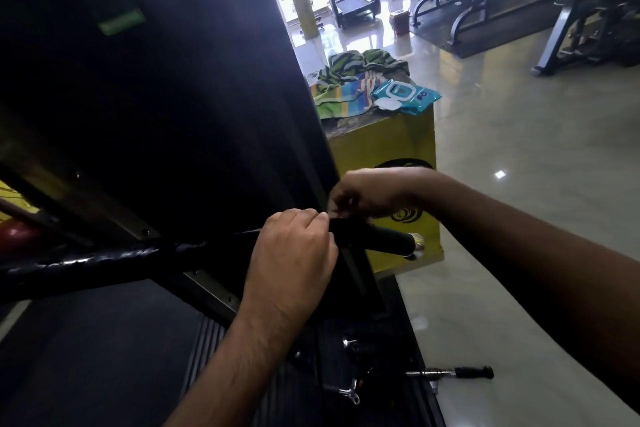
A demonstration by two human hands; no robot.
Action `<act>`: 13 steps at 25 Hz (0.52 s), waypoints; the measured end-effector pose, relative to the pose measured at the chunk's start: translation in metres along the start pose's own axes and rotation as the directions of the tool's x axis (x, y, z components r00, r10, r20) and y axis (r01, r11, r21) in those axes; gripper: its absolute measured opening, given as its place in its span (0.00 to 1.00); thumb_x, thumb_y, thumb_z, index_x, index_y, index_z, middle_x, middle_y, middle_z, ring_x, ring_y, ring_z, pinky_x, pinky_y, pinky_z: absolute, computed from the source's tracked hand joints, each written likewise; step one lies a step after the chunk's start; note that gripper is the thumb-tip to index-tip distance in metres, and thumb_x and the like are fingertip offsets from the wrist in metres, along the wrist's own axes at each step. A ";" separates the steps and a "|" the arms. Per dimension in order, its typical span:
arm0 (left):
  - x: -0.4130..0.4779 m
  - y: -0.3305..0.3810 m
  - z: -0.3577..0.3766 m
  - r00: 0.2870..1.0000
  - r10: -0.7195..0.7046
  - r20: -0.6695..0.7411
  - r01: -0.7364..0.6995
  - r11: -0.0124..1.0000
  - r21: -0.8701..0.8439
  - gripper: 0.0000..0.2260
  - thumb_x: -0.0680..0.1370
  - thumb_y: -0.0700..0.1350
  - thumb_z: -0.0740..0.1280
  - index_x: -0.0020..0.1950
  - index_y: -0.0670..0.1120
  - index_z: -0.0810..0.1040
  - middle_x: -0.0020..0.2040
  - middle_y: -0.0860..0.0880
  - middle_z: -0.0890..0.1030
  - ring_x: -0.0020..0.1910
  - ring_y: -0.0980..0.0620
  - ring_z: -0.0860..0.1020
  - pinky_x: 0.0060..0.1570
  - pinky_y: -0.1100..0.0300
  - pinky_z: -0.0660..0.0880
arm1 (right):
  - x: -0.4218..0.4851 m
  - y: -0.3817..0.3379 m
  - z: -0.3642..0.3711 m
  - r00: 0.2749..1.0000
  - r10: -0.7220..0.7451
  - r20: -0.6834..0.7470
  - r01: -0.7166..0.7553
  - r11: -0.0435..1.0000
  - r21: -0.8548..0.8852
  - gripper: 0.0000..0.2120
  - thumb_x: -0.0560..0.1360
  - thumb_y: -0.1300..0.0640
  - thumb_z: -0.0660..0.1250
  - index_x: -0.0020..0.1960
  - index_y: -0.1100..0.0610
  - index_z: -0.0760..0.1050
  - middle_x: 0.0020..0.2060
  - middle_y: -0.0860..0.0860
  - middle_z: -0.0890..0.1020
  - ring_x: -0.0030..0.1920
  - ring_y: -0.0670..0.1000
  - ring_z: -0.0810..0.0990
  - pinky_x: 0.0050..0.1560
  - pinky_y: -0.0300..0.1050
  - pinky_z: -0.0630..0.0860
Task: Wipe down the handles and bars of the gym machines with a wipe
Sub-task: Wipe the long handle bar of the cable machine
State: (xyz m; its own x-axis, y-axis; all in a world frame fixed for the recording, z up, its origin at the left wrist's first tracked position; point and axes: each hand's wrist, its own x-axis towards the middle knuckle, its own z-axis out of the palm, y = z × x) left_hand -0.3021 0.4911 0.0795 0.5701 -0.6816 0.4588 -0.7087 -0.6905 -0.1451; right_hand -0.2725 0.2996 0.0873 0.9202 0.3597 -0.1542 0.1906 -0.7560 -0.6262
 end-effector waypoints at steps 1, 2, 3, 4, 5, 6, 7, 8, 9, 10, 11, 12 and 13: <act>0.000 0.001 -0.001 1.000 -0.004 0.011 0.004 1.000 -0.002 0.08 0.73 0.43 0.68 0.49 0.43 0.83 0.44 0.48 0.83 0.45 0.48 0.81 0.50 0.51 0.77 | 0.001 -0.001 0.001 0.999 -0.034 -0.017 0.035 0.999 0.030 0.09 0.79 0.64 0.63 0.53 0.53 0.79 0.44 0.48 0.81 0.43 0.45 0.80 0.45 0.40 0.76; 0.001 0.002 -0.002 1.000 -0.008 0.022 0.008 1.000 -0.002 0.09 0.73 0.44 0.67 0.49 0.43 0.83 0.44 0.48 0.83 0.44 0.48 0.80 0.49 0.51 0.76 | 0.002 -0.001 0.002 0.999 -0.034 -0.010 0.034 0.999 0.007 0.09 0.79 0.63 0.63 0.53 0.53 0.79 0.43 0.47 0.81 0.41 0.43 0.78 0.43 0.39 0.75; 0.002 0.003 -0.003 1.000 -0.012 0.027 0.012 1.000 0.000 0.10 0.74 0.46 0.65 0.48 0.43 0.83 0.44 0.48 0.83 0.44 0.48 0.80 0.49 0.51 0.76 | 0.001 0.000 0.002 0.999 0.018 0.033 -0.016 0.997 -0.074 0.08 0.79 0.62 0.63 0.54 0.55 0.79 0.42 0.47 0.80 0.39 0.44 0.76 0.41 0.38 0.73; 0.003 0.004 -0.005 0.999 -0.014 0.033 0.014 1.000 0.001 0.11 0.74 0.47 0.64 0.48 0.44 0.83 0.43 0.48 0.83 0.43 0.48 0.80 0.48 0.51 0.77 | -0.001 0.002 0.002 0.991 0.115 0.073 -0.101 0.981 -0.167 0.08 0.79 0.62 0.63 0.56 0.57 0.79 0.40 0.48 0.79 0.38 0.45 0.75 0.40 0.38 0.72; 0.004 0.005 -0.007 0.999 -0.012 0.034 0.012 1.000 0.001 0.11 0.74 0.48 0.64 0.47 0.44 0.83 0.43 0.49 0.83 0.43 0.48 0.81 0.48 0.51 0.77 | -0.004 0.005 0.002 0.978 0.197 0.072 -0.177 0.960 -0.215 0.09 0.79 0.62 0.63 0.58 0.59 0.78 0.40 0.48 0.78 0.38 0.46 0.76 0.40 0.39 0.73; 0.005 0.006 -0.008 1.000 -0.008 0.027 0.008 1.000 0.003 0.11 0.74 0.48 0.64 0.48 0.44 0.83 0.43 0.48 0.83 0.43 0.48 0.81 0.48 0.51 0.77 | -0.007 0.007 0.003 0.973 0.230 0.019 -0.223 0.958 -0.180 0.10 0.79 0.62 0.64 0.60 0.59 0.77 0.42 0.48 0.79 0.41 0.47 0.77 0.43 0.40 0.75; 0.007 0.008 -0.009 1.000 -0.004 0.019 0.004 1.000 0.008 0.10 0.74 0.48 0.66 0.48 0.43 0.83 0.43 0.48 0.83 0.43 0.47 0.81 0.47 0.51 0.77 | -0.012 0.007 0.006 0.969 0.222 -0.106 -0.230 0.971 -0.065 0.11 0.79 0.62 0.65 0.61 0.58 0.76 0.45 0.49 0.80 0.45 0.48 0.79 0.46 0.43 0.77; 0.009 0.010 -0.010 1.000 -0.003 0.014 0.003 1.000 0.014 0.10 0.74 0.47 0.67 0.48 0.43 0.83 0.43 0.47 0.84 0.43 0.47 0.81 0.47 0.51 0.76 | -0.019 0.002 0.013 0.932 0.211 -0.296 -0.203 0.978 0.057 0.12 0.79 0.61 0.65 0.62 0.56 0.75 0.48 0.49 0.81 0.48 0.49 0.80 0.49 0.44 0.78; 0.012 0.012 -0.012 1.000 -0.008 0.009 0.007 1.000 0.015 0.09 0.74 0.47 0.69 0.49 0.43 0.83 0.44 0.47 0.84 0.44 0.47 0.81 0.48 0.51 0.76 | -0.026 -0.002 0.025 0.837 0.218 -0.503 -0.165 0.975 0.148 0.12 0.79 0.59 0.65 0.62 0.54 0.75 0.48 0.48 0.82 0.48 0.48 0.80 0.50 0.44 0.78; 0.014 0.014 -0.014 1.000 -0.015 0.003 0.015 1.000 0.007 0.09 0.74 0.46 0.70 0.49 0.42 0.83 0.44 0.47 0.84 0.44 0.47 0.81 0.48 0.51 0.76 | -0.032 -0.007 0.039 0.701 0.246 -0.669 -0.146 0.968 0.204 0.10 0.79 0.57 0.66 0.60 0.53 0.77 0.47 0.47 0.83 0.47 0.47 0.80 0.49 0.41 0.76; 0.015 0.015 -0.016 1.000 -0.018 -0.005 0.018 1.000 -0.005 0.09 0.74 0.46 0.70 0.50 0.42 0.83 0.44 0.47 0.84 0.45 0.47 0.81 0.49 0.51 0.76 | -0.038 -0.007 0.051 0.561 0.295 -0.774 -0.150 0.955 0.256 0.09 0.79 0.56 0.66 0.58 0.53 0.79 0.46 0.46 0.83 0.46 0.46 0.79 0.47 0.39 0.74; 0.016 0.017 -0.018 1.000 -0.017 -0.011 0.017 1.000 -0.014 0.09 0.74 0.47 0.70 0.50 0.42 0.83 0.44 0.47 0.84 0.45 0.47 0.81 0.49 0.51 0.76 | -0.044 -0.006 0.063 0.437 0.346 -0.830 -0.149 0.938 0.312 0.08 0.79 0.55 0.67 0.56 0.53 0.81 0.47 0.47 0.84 0.46 0.46 0.79 0.47 0.37 0.72; 0.016 0.019 -0.020 1.000 -0.011 -0.019 0.011 1.000 -0.018 0.09 0.75 0.46 0.70 0.50 0.42 0.83 0.45 0.47 0.84 0.45 0.47 0.82 0.49 0.50 0.76 | -0.049 -0.005 0.072 0.344 0.368 -0.864 -0.139 0.930 0.340 0.08 0.78 0.56 0.68 0.56 0.53 0.82 0.48 0.48 0.84 0.47 0.46 0.80 0.47 0.36 0.72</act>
State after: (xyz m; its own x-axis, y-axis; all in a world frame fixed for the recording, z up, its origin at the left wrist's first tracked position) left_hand -0.3153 0.4722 0.1016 0.5699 -0.6688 0.4774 -0.7097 -0.6934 -0.1242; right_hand -0.3430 0.3251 0.0432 0.6817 -0.6268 0.3773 -0.0666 -0.5668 -0.8212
